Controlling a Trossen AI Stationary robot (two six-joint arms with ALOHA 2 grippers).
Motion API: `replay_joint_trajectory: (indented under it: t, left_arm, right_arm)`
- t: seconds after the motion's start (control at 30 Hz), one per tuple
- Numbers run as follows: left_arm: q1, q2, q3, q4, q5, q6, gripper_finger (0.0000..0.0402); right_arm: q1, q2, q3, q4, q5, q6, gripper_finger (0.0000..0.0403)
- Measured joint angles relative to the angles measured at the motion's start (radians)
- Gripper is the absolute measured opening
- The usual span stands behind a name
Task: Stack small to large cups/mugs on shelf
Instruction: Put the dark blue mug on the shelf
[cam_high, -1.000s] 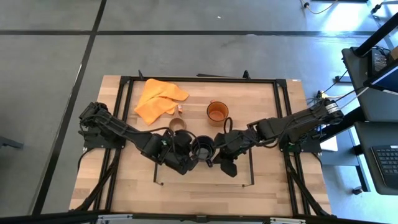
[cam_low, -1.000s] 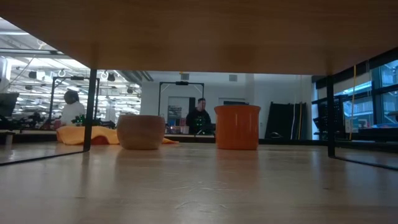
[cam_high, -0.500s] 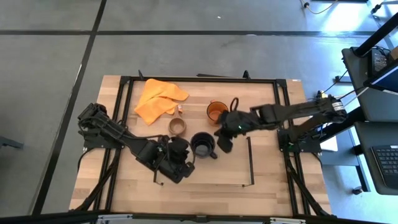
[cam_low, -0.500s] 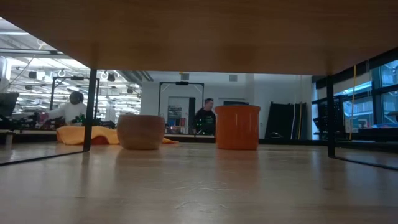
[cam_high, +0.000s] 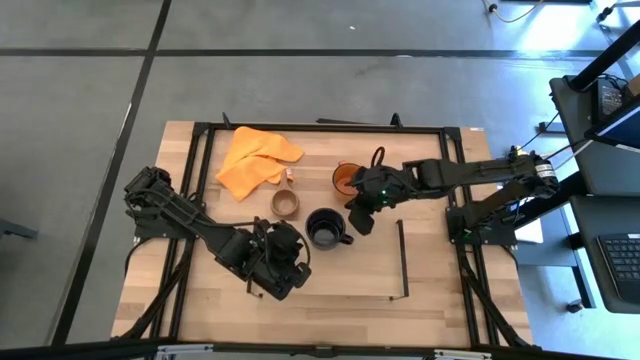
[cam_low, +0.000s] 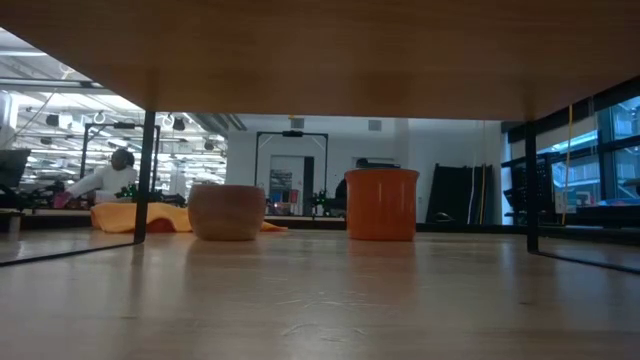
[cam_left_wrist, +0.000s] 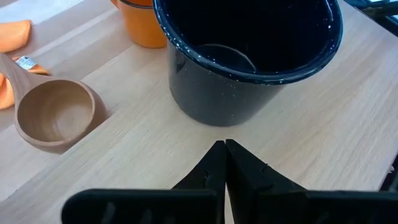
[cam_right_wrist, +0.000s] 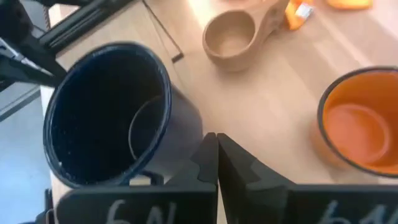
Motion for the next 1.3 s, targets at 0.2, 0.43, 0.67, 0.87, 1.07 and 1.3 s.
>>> replay_joint_trajectory:
  t: [0.2, 0.43, 0.67, 0.87, 1.07, 1.3]
  left_arm:
    - [-0.001, 0.000, 0.000, 0.000, 0.000, 0.000, 0.0001]
    - [-0.001, 0.000, 0.000, -0.002, 0.000, -0.016, 0.0004]
    - [0.000, 0.000, 0.000, -0.002, -0.021, -0.021, 0.0005]
    - [0.002, 0.000, 0.000, -0.002, -0.041, -0.019, 0.0002]
    - [0.006, 0.000, 0.000, -0.007, -0.045, -0.019, 0.0003]
    - [0.006, -0.001, 0.000, -0.005, -0.045, -0.019, 0.0005]
  right_arm:
    - [-0.045, 0.042, 0.000, 0.058, 0.016, -0.036, 0.0001]
    - [-0.066, 0.126, 0.000, 0.119, -0.113, -0.059, 0.0000]
    - [-0.036, 0.127, 0.000, 0.046, -0.177, -0.030, 0.0001]
    - [0.036, 0.127, 0.001, 0.059, -0.179, 0.038, 0.0005]
    - [0.112, 0.127, 0.002, 0.080, -0.180, 0.102, 0.0007]
    - [0.174, 0.127, 0.002, 0.125, -0.173, 0.149, 0.0008]
